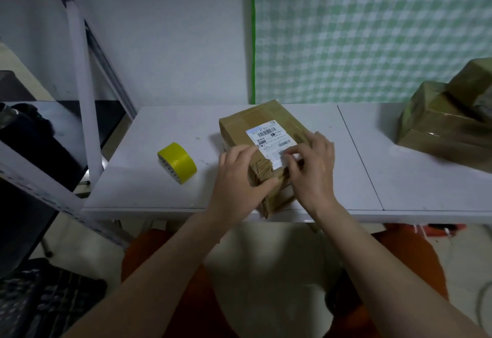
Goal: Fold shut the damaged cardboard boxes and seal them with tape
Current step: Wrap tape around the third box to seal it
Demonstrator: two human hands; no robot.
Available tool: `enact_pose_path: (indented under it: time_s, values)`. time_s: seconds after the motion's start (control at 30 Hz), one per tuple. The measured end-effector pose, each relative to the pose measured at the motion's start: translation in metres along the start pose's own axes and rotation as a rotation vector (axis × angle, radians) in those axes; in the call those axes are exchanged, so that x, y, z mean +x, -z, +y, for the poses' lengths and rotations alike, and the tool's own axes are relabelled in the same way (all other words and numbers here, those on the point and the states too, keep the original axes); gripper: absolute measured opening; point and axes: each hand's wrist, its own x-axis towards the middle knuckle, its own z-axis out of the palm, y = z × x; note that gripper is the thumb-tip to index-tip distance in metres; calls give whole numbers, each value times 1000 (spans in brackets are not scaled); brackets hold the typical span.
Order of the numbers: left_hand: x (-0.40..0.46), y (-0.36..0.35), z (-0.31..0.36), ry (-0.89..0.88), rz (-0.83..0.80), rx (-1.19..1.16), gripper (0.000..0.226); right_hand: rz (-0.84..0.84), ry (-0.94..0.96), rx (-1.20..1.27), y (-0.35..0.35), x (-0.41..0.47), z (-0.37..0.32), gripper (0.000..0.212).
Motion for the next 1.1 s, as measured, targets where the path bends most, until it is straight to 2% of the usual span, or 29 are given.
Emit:
enact_pose_path:
  time_s: [0.03,0.1,0.17,0.3,0.37,0.47,0.57,0.7,0.9,1.0,1.1]
  values:
    - [5,0,-1,-16,-66,27,69,-34,6,30,0,-2,-3,3]
    - [10,0,-4,-10,-110,12,63,-123,-21,70,2,-4,-8,4]
    - [9,-1,-6,46,-78,-120,51,-196,-44,59,6,-3,-9,6]
    - [-3,-4,-7,196,-33,-368,45,-267,-68,-3,11,1,-14,20]
    - [-7,-7,-7,217,-8,-429,45,-302,-86,-82,11,3,-22,32]
    - [-11,-10,-8,194,5,-426,49,-327,-85,-332,8,6,-35,45]
    - [-12,-13,-12,158,21,-384,53,-419,-50,-510,6,13,-44,35]
    - [-12,-13,-13,176,7,-388,53,-521,25,-521,5,22,-50,20]
    - [-11,-16,-11,212,29,-435,51,-517,36,-456,15,25,-50,26]
    - [-13,-17,-12,219,34,-442,50,-483,70,-498,12,20,-50,29]
    - [-14,-18,-12,217,50,-449,51,-435,159,-542,6,15,-53,10]
